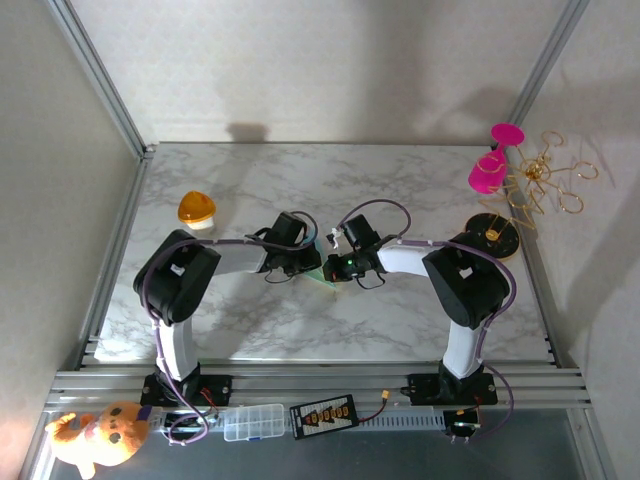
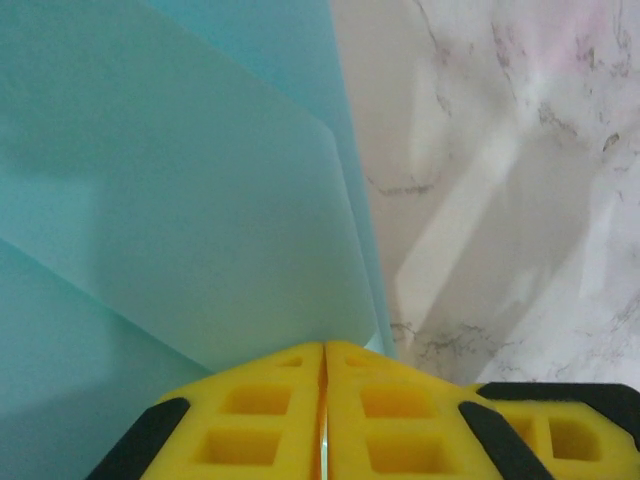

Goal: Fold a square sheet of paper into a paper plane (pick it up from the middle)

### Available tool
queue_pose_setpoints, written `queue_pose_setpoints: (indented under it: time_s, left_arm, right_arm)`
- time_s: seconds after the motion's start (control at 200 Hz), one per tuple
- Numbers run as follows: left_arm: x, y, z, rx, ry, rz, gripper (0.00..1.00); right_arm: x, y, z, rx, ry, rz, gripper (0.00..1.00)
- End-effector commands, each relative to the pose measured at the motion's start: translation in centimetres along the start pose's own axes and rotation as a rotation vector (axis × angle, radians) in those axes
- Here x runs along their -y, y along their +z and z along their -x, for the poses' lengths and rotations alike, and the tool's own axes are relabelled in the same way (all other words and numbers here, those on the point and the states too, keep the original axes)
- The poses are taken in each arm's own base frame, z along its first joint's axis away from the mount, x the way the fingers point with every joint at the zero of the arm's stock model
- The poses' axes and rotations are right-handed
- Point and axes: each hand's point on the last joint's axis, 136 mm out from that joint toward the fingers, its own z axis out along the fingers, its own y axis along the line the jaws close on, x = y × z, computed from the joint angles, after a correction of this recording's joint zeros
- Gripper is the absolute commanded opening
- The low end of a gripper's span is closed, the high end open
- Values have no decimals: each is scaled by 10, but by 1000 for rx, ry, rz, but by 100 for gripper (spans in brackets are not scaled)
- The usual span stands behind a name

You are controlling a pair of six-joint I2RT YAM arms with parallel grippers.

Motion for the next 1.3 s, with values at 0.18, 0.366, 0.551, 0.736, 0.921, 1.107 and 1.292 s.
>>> queue_pose_setpoints:
  time_s: [0.18, 0.366, 0.551, 0.736, 0.921, 1.107, 1.292]
  left_arm:
    - [-84, -5, 53, 115, -104, 150, 10]
    - [-102, -16, 77, 165, -116, 191, 10]
    - [-112, -21, 94, 194, -152, 189, 10]
    - [-127, -29, 115, 235, -157, 219, 11]
    - [-134, -38, 134, 269, -146, 237, 12]
    - [-106, -59, 156, 319, -114, 185, 12]
    - [-47, -86, 148, 342, -117, -6, 14]
  right_arm:
    - [70, 11, -89, -266, 93, -259, 3]
    - [73, 10, -97, -283, 103, -269, 3]
    - [73, 9, -101, -285, 108, -266, 3]
    - [74, 9, -103, -283, 114, -264, 3]
    - [74, 8, -103, -279, 115, -264, 4]
    - [69, 8, -97, -260, 118, -248, 4]
    - [59, 9, -85, -224, 127, -208, 4]
